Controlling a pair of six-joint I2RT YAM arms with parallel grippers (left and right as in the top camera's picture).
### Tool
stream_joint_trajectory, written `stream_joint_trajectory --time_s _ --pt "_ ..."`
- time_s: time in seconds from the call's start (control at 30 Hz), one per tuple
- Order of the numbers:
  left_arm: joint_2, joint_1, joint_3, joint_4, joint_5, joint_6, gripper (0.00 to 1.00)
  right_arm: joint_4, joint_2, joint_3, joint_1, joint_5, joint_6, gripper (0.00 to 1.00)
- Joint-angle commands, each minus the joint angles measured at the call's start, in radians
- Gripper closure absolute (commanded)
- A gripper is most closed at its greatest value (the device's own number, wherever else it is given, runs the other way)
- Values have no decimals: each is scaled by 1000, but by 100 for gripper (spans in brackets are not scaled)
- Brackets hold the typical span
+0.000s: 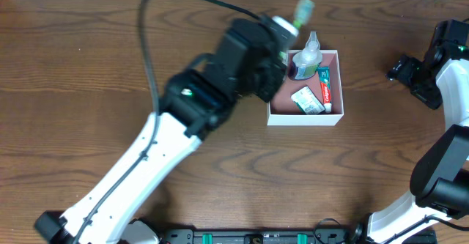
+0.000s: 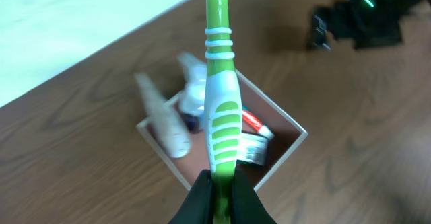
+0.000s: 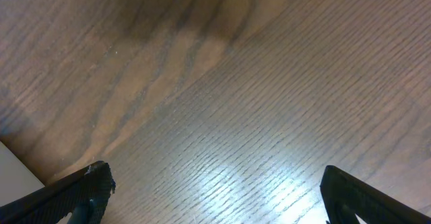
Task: Pack container
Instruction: 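Carry the toothbrush into the box and release it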
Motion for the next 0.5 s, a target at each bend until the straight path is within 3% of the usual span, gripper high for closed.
stream_joint_trajectory --time_s 0.0,0.47 --pt "55 -48 0 18 18 79 94 1 9 -4 0 2 13 1" --pt "341 -77 0 122 17 79 93 1 9 -4 0 2 13 1"
